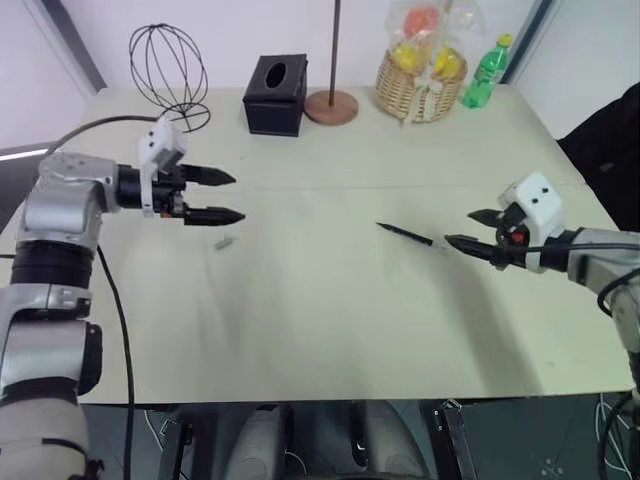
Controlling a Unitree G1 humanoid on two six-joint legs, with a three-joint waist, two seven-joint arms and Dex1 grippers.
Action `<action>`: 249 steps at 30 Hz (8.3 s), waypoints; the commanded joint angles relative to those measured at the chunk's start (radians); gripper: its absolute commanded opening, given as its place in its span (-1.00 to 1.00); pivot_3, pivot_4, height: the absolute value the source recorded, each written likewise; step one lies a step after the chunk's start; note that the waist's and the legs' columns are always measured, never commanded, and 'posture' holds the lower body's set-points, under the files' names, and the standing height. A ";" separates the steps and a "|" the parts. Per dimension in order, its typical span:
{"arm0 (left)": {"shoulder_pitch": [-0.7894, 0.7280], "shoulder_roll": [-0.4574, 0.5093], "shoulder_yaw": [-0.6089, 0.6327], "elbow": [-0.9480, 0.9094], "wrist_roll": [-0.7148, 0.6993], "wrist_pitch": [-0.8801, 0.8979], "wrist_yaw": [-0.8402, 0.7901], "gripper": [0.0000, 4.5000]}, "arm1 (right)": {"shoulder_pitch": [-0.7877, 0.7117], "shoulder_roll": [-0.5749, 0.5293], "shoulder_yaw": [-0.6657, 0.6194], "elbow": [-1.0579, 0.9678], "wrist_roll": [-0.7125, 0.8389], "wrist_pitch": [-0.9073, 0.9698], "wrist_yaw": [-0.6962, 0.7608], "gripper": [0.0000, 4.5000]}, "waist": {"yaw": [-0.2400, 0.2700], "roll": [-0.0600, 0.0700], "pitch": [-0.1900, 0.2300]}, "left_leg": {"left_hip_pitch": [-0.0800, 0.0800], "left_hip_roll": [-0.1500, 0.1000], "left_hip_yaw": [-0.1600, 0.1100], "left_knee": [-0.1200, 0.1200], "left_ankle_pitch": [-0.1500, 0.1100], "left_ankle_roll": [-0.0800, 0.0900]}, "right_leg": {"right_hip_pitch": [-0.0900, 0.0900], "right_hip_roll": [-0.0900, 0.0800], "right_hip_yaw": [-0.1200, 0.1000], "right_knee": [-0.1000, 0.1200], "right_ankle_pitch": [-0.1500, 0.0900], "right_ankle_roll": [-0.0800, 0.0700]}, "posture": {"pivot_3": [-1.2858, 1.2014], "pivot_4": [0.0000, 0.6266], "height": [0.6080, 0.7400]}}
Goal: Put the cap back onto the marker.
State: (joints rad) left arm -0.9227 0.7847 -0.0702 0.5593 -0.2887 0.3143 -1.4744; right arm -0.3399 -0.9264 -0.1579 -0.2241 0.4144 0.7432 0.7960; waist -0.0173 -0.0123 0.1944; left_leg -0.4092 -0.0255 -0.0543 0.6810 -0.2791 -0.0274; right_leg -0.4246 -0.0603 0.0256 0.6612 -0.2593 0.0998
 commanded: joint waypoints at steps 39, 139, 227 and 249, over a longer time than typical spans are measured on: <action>0.299 0.016 0.123 -0.416 -0.107 0.153 0.219 1.00 | -0.512 0.335 0.281 1.135 -0.382 -0.735 0.286 0.22 | -0.004 0.000 0.000 | 0.001 0.000 0.000 0.001 0.000 -0.001 | -0.001 0.000 0.000 0.002 0.000 0.000 | 0.03 -0.52 1.00; 0.145 -0.186 0.070 0.448 0.220 -0.436 0.304 0.17 | -0.458 0.150 0.393 -0.055 -0.276 -0.092 0.298 -1.00 | 0.006 0.000 0.000 | -0.001 -0.002 -0.002 0.001 0.000 -0.001 | -0.001 -0.002 -0.001 0.002 0.000 0.000 | 0.03 -0.52 1.00; -0.066 -0.207 -0.028 -0.036 0.105 -0.295 0.034 -0.97 | -0.641 0.332 0.481 0.287 -0.373 -0.311 0.356 -1.00 | -0.001 0.001 0.001 | -0.001 -0.001 -0.001 0.001 0.001 -0.001 | -0.003 -0.001 -0.001 0.002 0.000 0.000 | 0.03 -0.52 1.00; -0.044 -0.216 -0.055 -0.047 0.104 -0.305 0.042 -0.97 | -0.646 0.349 0.484 0.281 -0.372 -0.306 0.349 -1.00 | -0.001 0.001 0.001 | -0.001 -0.001 -0.001 0.001 0.001 -0.001 | -0.002 -0.001 -0.001 0.002 0.000 0.000 | 0.03 -0.52 1.00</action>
State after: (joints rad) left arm -0.9542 0.5673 -0.1331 0.5347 -0.1823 0.0249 -1.4350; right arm -0.9761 -0.5820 0.3387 0.0811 0.0403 0.4441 1.1471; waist -0.0183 -0.0118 0.1949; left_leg -0.4105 -0.0269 -0.0554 0.6818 -0.2785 -0.0284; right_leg -0.4271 -0.0611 0.0250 0.6631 -0.2593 0.0998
